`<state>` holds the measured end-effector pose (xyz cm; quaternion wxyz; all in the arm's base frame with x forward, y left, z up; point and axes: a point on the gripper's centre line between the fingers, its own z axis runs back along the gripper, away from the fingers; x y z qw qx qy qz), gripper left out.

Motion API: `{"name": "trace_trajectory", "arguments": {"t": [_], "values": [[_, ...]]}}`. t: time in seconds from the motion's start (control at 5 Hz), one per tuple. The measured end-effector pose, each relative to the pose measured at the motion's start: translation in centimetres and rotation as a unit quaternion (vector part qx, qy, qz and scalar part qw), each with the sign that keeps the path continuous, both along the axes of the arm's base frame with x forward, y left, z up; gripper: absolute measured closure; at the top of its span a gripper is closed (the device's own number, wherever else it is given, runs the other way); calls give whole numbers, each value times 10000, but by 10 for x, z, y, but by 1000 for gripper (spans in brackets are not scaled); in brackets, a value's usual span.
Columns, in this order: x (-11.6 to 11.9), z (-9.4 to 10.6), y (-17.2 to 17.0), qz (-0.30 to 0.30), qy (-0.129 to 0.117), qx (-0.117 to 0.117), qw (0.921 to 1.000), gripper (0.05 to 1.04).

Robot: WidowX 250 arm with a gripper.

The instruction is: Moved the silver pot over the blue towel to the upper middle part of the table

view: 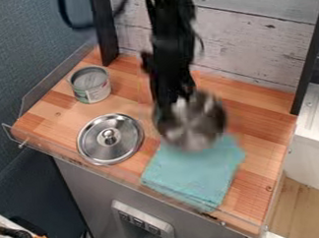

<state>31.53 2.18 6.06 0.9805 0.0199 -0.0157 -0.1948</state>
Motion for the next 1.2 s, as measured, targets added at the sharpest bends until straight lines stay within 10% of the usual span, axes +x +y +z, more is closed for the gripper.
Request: {"name": "trace_trajectory", "arguments": {"t": [0.2, 1.0, 1.2], "values": [[31, 19, 18, -121, -244, -243, 9993, 1006], [85, -41, 67, -391, 296, 98, 9987, 988], [88, -39, 70, -358, 242, 138, 9990, 826]]}}
